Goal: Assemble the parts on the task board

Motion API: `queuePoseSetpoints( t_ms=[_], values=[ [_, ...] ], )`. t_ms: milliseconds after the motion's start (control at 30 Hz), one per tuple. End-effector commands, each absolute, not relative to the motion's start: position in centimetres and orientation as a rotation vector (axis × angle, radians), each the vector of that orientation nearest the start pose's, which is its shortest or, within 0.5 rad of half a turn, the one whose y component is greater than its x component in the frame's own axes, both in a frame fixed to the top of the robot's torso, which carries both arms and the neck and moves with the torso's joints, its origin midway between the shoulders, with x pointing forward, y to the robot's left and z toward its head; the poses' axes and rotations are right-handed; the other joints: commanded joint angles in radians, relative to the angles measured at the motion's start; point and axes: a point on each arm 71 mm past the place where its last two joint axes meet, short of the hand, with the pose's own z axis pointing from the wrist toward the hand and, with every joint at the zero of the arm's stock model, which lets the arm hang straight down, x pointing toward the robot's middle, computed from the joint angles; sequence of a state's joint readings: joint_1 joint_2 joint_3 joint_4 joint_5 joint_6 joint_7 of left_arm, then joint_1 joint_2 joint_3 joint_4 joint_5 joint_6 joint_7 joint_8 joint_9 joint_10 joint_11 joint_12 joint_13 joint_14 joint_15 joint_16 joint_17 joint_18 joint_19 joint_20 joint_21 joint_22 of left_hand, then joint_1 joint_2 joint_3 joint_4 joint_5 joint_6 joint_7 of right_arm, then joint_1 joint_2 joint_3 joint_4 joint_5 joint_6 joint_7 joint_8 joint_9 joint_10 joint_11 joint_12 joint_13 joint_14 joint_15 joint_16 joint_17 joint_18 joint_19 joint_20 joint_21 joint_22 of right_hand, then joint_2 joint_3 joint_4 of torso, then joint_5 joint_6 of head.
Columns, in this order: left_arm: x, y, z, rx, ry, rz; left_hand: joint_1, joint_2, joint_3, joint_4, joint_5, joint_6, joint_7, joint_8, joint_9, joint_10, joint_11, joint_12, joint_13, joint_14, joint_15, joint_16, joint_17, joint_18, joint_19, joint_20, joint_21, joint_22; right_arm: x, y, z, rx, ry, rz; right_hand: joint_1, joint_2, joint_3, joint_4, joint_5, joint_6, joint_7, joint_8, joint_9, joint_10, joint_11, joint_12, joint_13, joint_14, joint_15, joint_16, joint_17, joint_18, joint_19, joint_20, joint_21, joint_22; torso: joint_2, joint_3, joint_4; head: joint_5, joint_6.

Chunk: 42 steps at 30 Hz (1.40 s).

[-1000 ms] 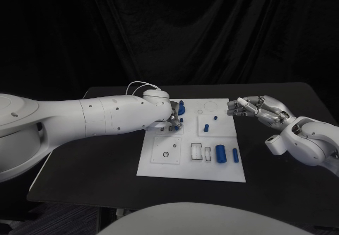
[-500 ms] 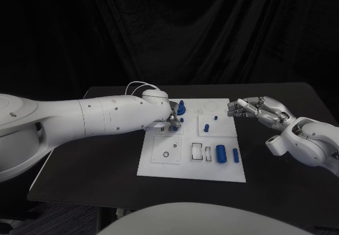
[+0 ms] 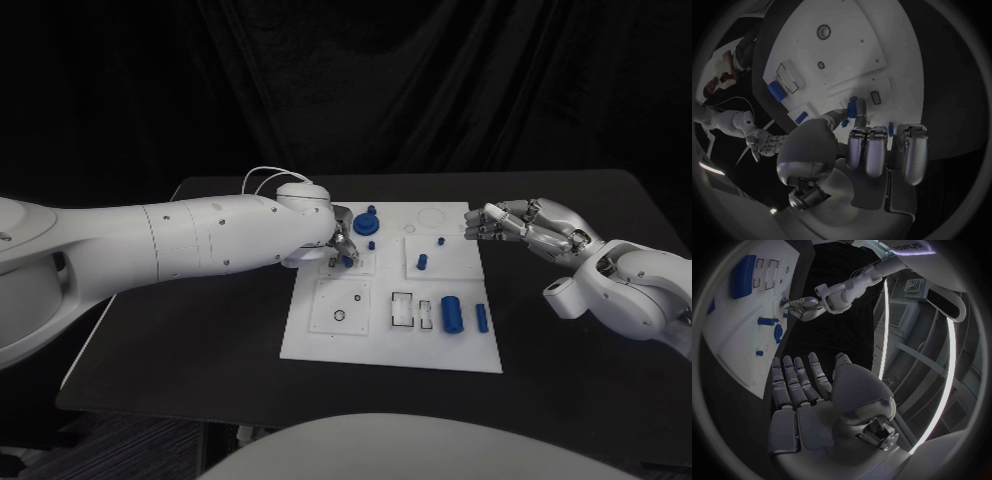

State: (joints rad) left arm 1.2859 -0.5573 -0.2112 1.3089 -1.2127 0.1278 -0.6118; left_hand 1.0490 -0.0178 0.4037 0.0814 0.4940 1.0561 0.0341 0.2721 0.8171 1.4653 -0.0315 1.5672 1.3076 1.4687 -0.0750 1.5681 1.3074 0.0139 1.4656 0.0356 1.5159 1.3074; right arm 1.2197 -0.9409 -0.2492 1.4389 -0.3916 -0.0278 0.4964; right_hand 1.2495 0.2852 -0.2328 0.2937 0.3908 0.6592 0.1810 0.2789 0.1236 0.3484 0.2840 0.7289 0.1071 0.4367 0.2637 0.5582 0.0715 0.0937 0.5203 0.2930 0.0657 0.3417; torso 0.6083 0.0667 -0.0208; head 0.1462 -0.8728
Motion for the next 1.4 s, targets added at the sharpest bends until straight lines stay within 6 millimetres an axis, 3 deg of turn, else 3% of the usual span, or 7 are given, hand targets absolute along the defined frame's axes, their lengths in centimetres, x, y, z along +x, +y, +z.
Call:
queuePoseSetpoints(
  t_ms=[33, 400, 733, 1400],
  values=[
    [50.4, 14.7, -24.9, 0.059, 2.299, -0.147, -0.016, -0.003, 0.010, -0.001, -0.011, 0.001, -0.002, -0.006, 0.003, 0.105, -0.004, 0.004, 0.263, 0.102, -0.006, 0.003, 0.263, 0.015, 0.023, -0.003, -0.006, 0.160, 45.9, -26.5, -24.1, 0.650, 1.787, 1.484, 0.009, -0.001, 0.003, -0.004, 0.004, -0.008, 0.066, 0.005, -0.001, -0.007, 0.003, 0.006, -0.001, -0.007, 0.002, 0.005, -0.001, -0.002, 0.004, -0.002, 0.005, 0.000, -0.001, 0.0007, -0.0006, 0.003, 0.000],
    [50.6, 14.8, -25.0, 0.053, 2.297, -0.141, -0.030, -0.002, 0.018, -0.001, -0.023, 0.001, -0.001, -0.010, 0.006, 0.105, -0.003, 0.004, 0.263, 0.102, -0.006, 0.003, 0.263, 0.016, 0.023, -0.003, -0.007, 0.160, 45.9, -26.4, -24.2, 0.653, 1.801, 1.487, 0.016, 0.000, 0.005, -0.003, 0.005, -0.009, 0.068, 0.008, -0.001, -0.009, 0.002, 0.010, -0.004, -0.001, 0.001, 0.014, 0.000, -0.001, 0.015, -0.003, 0.007, 0.003, 0.002, 0.0001, 0.0017, 0.002, 0.000],
    [50.4, 14.8, -25.5, 0.049, 2.303, -0.141, -0.042, 0.000, 0.022, 0.002, -0.031, 0.002, 0.000, -0.013, 0.009, 0.105, -0.002, 0.004, 0.263, 0.102, -0.005, 0.003, 0.263, 0.016, 0.022, -0.003, -0.008, 0.159, 45.9, -26.3, -24.2, 0.654, 1.807, 1.489, 0.017, 0.000, 0.005, -0.003, 0.005, -0.008, 0.069, 0.009, -0.001, -0.009, 0.001, 0.010, -0.005, -0.001, 0.000, 0.015, 0.000, 0.000, 0.013, -0.003, 0.007, 0.002, 0.004, -0.0004, -0.0031, 0.007, 0.000],
    [50.1, 14.8, -26.1, 0.039, 2.305, -0.149, -0.049, 0.002, 0.025, 0.005, -0.036, 0.002, 0.000, -0.016, 0.010, 0.105, -0.002, 0.004, 0.263, 0.102, -0.005, 0.003, 0.263, 0.017, 0.019, -0.002, -0.011, 0.155, 45.8, -26.3, -24.3, 0.656, 1.818, 1.492, 0.019, 0.001, 0.006, -0.003, 0.006, -0.007, 0.070, 0.011, -0.001, -0.009, 0.000, 0.012, -0.006, -0.002, 0.000, 0.017, 0.000, 0.000, 0.012, -0.003, 0.007, 0.000, 0.001, 0.0006, -0.0033, 0.008, 0.000]
  ],
)
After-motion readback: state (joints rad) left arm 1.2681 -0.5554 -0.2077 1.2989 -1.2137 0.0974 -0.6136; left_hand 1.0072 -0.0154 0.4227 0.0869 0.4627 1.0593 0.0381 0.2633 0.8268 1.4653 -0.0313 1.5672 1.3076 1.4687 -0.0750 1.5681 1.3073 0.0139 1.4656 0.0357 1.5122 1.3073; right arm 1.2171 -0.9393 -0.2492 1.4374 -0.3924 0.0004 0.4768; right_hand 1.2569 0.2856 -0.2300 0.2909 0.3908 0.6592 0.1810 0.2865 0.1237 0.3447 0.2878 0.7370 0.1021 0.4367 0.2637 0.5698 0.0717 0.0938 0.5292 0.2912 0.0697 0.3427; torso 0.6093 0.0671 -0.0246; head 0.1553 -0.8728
